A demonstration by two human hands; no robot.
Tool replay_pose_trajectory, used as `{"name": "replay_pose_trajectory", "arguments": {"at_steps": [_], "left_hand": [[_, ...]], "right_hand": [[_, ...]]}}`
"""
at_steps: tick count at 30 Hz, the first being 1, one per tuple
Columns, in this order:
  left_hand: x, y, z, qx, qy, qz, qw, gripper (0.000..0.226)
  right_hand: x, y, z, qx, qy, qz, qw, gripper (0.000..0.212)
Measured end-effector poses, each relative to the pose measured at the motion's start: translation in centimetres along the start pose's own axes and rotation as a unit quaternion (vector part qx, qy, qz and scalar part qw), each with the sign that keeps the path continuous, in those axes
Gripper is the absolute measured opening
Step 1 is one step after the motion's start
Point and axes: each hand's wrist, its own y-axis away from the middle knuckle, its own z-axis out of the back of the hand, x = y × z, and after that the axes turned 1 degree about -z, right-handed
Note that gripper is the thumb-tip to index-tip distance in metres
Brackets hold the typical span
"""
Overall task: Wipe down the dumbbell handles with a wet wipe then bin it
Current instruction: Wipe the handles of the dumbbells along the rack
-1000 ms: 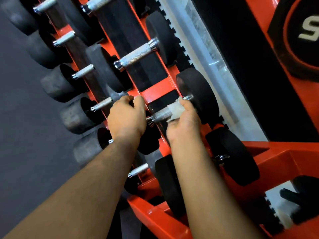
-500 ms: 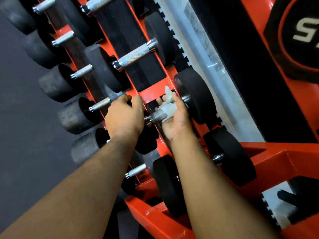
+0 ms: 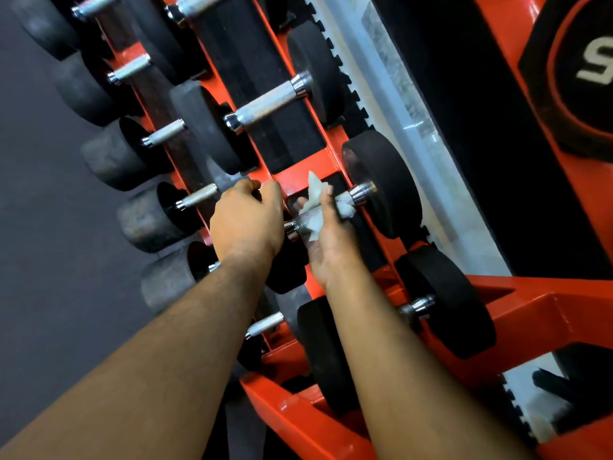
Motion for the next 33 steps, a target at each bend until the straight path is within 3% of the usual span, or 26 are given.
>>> {"name": "replay_pose_trajectory", "arguments": {"at_steps": [3,5,8,11,14,16,19,23,24,26,28,31,33], "left_hand": [[0.1,0.0,-0.1,-0.001,-0.001,-0.002,1.000,0.035],[0.1,0.0,-0.2,0.000,-0.001,-0.005,1.000,0.036],[0.0,-0.1,-0.1,0.000,0.005,-0.009,1.000,0.035],[0.2,-0.2,-0.2,-0.002,0.000,-0.014,1.000,0.034],[0.4,-0.3,-0.3,0.001,-0.001,-0.016,1.000,0.036],[0.4,-0.3,-0.2,0.004,0.002,-0.017,1.000,0.039],[0.3,-0.3,-0.2,0.009,0.001,-0.010,1.000,0.041],[0.5,-0.3,-0.1,0.020,0.000,0.001,1.000,0.045],[0.5,-0.3,-0.1,0.021,0.001,0.004,1.000,0.047],[0.5,-0.4,-0.1,0.027,0.004,0.004,1.000,0.046],[0.4,-0.4,0.0,0.034,0.002,0.002,0.999,0.041],[0.4,-0.5,-0.1,0.035,0.006,-0.001,0.999,0.034],[0.6,-0.6,-0.1,0.033,0.005,-0.004,0.999,0.034]], "right_hand": [[-0.8,1.8,1.8,0.001,0.049,-0.023,0.999,0.037],[-0.4,1.6,1.8,0.006,0.019,-0.025,0.999,0.031],[-0.1,0.7,0.3,-0.010,-0.012,-0.019,1.000,0.046],[-2.2,1.0,0.5,-0.005,0.108,-0.017,0.994,0.066],[-3.7,2.0,2.4,0.036,0.325,0.000,0.945,0.076],[-3.4,2.9,2.9,0.068,0.412,0.029,0.908,0.069],[-1.9,4.4,3.4,0.103,0.475,0.064,0.872,0.040],[2.0,6.3,3.2,0.131,0.496,0.109,0.851,0.031],[2.9,6.2,2.9,0.092,0.524,0.163,0.831,0.031],[4.3,5.7,2.1,-0.011,0.576,0.326,0.749,0.026],[4.8,4.4,1.4,0.004,0.620,0.454,0.639,0.039],[3.8,1.4,1.3,0.062,0.772,0.426,0.468,0.052],[3.3,0.8,1.5,0.094,0.821,0.392,0.403,0.048]]}}
